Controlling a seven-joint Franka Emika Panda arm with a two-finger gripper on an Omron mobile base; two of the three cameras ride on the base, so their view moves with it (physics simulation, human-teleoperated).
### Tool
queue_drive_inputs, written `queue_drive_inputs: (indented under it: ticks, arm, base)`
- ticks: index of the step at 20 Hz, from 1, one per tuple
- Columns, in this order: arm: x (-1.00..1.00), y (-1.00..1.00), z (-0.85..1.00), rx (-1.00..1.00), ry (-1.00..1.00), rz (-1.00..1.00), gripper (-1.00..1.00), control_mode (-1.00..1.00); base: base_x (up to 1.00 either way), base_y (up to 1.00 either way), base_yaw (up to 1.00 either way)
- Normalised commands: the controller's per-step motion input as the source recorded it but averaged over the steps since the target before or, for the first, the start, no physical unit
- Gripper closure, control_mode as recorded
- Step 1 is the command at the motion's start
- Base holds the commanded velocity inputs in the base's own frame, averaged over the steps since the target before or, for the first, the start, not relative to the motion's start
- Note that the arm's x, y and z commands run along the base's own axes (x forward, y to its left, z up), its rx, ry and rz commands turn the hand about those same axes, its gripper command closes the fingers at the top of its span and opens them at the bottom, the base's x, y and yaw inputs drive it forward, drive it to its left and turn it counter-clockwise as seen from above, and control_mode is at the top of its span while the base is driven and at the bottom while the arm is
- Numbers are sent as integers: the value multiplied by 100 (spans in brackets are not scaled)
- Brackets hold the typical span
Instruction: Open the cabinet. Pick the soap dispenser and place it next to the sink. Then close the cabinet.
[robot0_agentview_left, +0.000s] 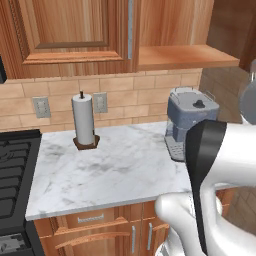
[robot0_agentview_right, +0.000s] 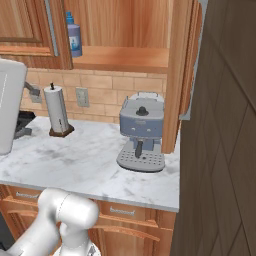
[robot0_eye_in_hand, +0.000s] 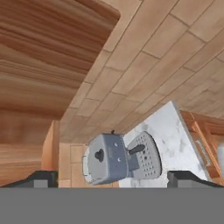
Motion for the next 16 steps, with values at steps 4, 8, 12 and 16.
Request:
queue_drive_inputs:
  ticks: [4, 8, 12, 16]
  arm:
    - [11, 38, 8, -8, 22, 32, -100, -100]
    - [16, 33, 13, -10, 23, 21, -100, -100]
    - [26, 26, 10, -10, 20, 17, -100, -100]
    - [28, 19, 5, -14, 10, 16, -100, -100]
  base:
    - [0, 0, 0]
    - [0, 0, 0]
    - [0, 0, 0]
    - [0, 0, 0]
